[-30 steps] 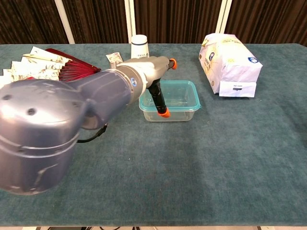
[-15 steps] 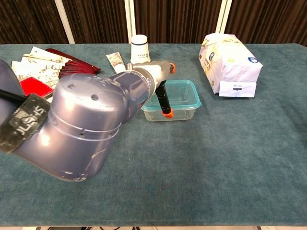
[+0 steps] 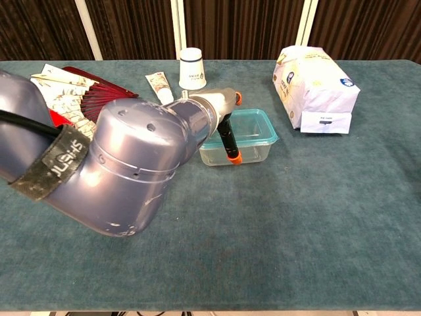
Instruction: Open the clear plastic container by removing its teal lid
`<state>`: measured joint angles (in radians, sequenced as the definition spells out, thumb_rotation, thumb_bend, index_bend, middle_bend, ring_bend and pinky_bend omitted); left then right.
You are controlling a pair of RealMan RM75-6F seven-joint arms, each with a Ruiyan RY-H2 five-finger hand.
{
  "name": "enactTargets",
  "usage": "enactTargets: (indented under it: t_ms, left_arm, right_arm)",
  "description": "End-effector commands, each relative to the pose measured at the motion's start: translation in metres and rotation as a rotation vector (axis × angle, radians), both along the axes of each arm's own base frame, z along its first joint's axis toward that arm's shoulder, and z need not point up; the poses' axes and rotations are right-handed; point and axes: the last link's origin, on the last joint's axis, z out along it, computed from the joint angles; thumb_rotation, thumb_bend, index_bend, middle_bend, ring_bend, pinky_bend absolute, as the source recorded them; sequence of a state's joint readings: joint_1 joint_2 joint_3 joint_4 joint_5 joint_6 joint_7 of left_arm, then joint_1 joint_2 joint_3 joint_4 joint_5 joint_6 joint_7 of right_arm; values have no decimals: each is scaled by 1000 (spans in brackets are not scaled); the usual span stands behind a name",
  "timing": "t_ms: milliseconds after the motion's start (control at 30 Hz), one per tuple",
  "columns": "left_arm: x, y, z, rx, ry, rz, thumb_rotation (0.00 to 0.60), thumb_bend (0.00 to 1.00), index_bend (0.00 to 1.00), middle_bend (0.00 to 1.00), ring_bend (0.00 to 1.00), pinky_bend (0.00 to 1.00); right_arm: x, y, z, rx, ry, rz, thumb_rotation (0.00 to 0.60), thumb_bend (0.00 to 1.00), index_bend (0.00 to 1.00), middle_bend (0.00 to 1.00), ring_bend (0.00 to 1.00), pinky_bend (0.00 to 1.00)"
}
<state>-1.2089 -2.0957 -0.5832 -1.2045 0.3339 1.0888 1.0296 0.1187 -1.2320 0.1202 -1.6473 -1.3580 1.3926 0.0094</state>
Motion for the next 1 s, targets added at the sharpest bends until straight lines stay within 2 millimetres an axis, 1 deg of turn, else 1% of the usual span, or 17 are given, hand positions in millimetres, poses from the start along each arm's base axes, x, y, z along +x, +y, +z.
enactTargets:
  t_ms: [33, 200, 300, 533, 667, 767, 1000]
  left_arm:
    - [-1, 0, 0, -1, 1, -24, 600, 170, 171, 279, 275, 430]
    - [-3, -2, 5, -18, 8, -106, 600, 173, 189, 285, 279, 436]
    - [-6, -4, 11, -41, 24, -197, 600, 173, 189, 285, 279, 435]
    - [-24, -12, 18, -146, 59, -392, 600, 172, 189, 288, 279, 422]
    - [-34, -18, 15, -198, 53, -449, 600, 173, 189, 287, 278, 421]
    - [-38, -24, 10, -228, 42, -474, 600, 173, 189, 286, 278, 419]
    - [-34, -37, 1, -253, -17, -507, 600, 173, 189, 284, 278, 419]
  right_arm:
    - [0, 0, 0, 0, 0, 0, 600, 227, 0, 0, 0, 0]
    - [1, 0, 0, 4, 1, 2, 600, 226, 0, 0, 0, 0]
    - [1, 1, 0, 3, 5, 7, 600, 226, 0, 0, 0, 0]
    - [5, 2, 0, 14, 22, 38, 600, 226, 0, 0, 0, 0]
    - [15, 5, -5, 34, 30, 85, 600, 227, 0, 0, 0, 0]
    - [23, 8, -11, 53, 41, 121, 600, 227, 0, 0, 0, 0]
    - [47, 9, -31, 82, 2, 169, 600, 227, 0, 0, 0, 0]
